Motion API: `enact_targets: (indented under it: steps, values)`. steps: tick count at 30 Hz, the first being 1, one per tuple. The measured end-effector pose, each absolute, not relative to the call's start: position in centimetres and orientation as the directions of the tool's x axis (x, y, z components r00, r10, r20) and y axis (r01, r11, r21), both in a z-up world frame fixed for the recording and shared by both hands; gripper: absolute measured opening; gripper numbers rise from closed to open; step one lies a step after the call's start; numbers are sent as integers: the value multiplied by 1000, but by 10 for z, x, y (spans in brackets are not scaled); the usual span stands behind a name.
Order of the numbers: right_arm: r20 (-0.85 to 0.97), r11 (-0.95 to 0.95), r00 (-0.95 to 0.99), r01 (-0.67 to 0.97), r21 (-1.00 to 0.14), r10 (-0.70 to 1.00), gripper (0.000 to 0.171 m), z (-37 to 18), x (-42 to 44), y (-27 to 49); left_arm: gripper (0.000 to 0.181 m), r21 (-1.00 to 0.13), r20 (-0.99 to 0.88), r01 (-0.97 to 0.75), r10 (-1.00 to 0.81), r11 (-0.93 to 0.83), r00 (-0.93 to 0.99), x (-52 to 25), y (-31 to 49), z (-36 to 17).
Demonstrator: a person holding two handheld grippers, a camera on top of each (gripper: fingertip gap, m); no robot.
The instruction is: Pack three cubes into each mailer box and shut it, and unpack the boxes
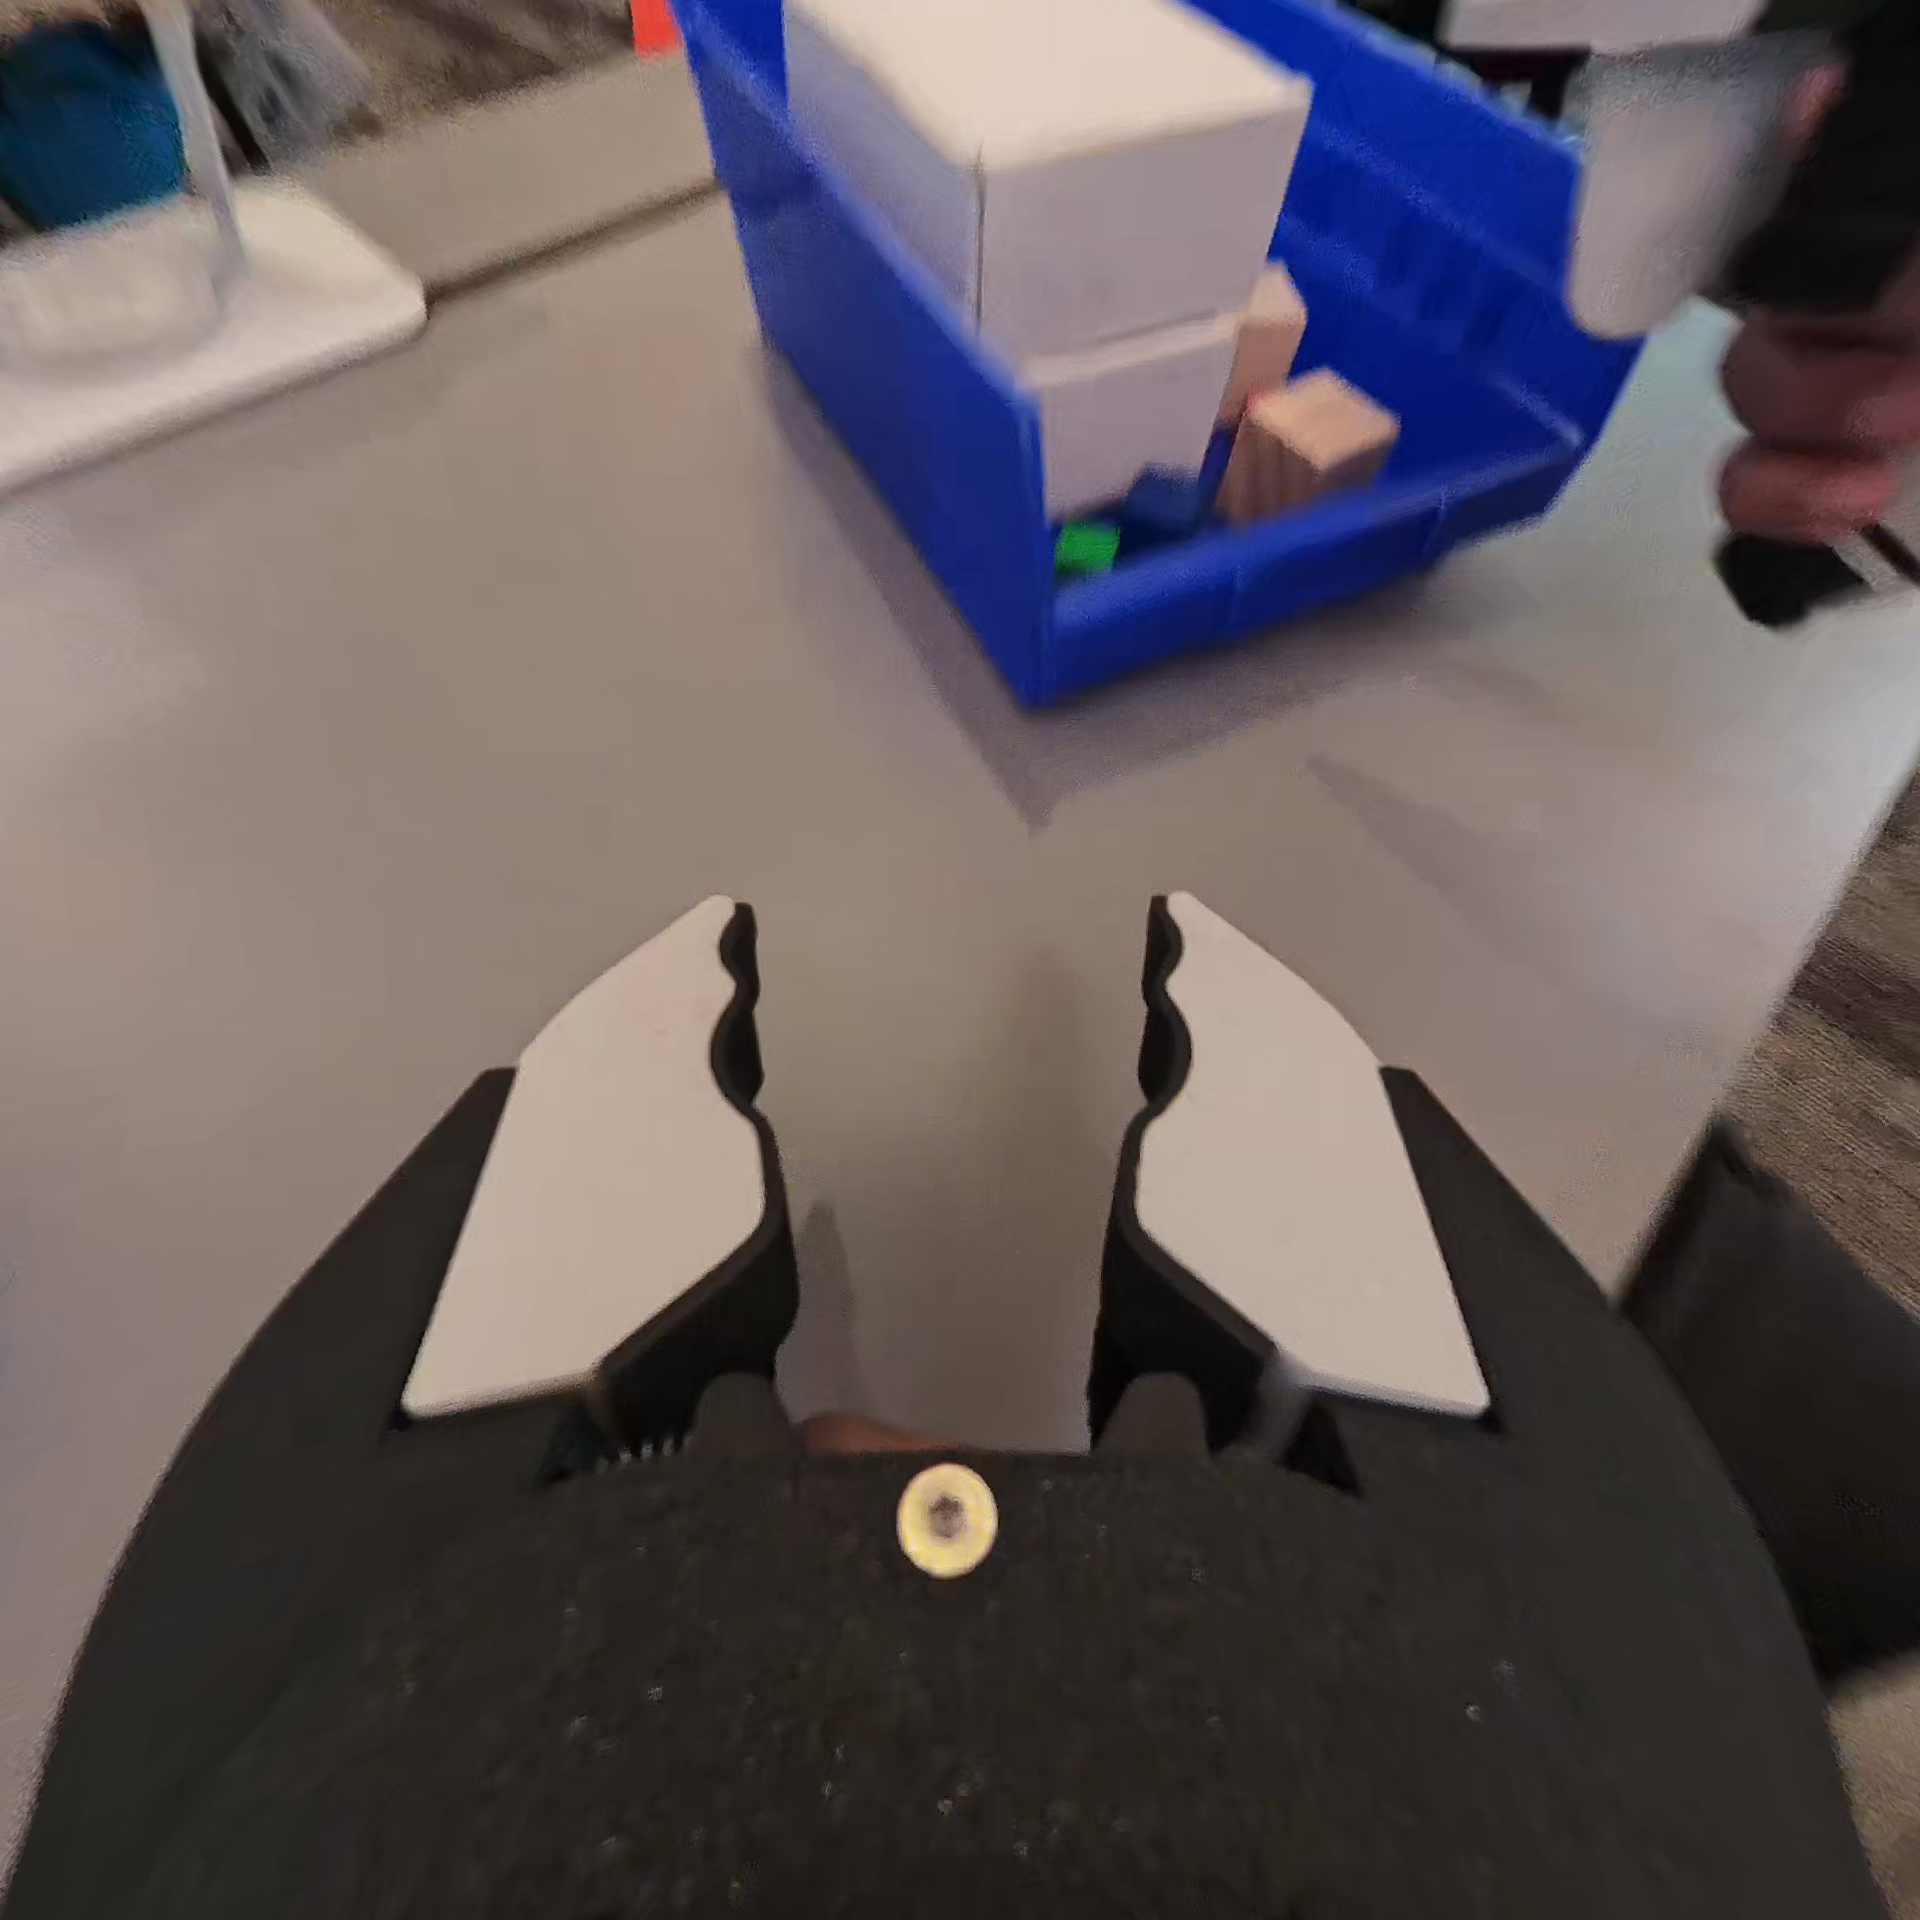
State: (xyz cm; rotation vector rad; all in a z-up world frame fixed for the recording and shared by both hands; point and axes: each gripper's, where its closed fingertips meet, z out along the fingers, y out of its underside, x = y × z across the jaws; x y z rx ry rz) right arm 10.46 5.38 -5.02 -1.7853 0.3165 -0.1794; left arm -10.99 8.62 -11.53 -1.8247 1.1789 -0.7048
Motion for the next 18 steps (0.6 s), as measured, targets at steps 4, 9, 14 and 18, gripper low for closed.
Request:
enact_targets:
  steps: [4,9,14,18]
  values:
    - [-29,-202,826,-172,-964,-563,46,-70,171,4,55,-870,19,-449,-925,-203,380,-16,106,-103]
    - [-154,-347,850,-363,-865,-505,37,-139,171,24,34,-805,30,-512,-883,-299,469,37,135,-142]
    - [-163,-312,830,-372,-874,-534,4,-130,174,38,13,-810,-40,-502,-825,-304,564,22,151,-137]
    - [-77,-313,882,-245,-918,-464,4,-114,126,71,4,-855,-97,-437,-742,-279,663,-36,174,-119]
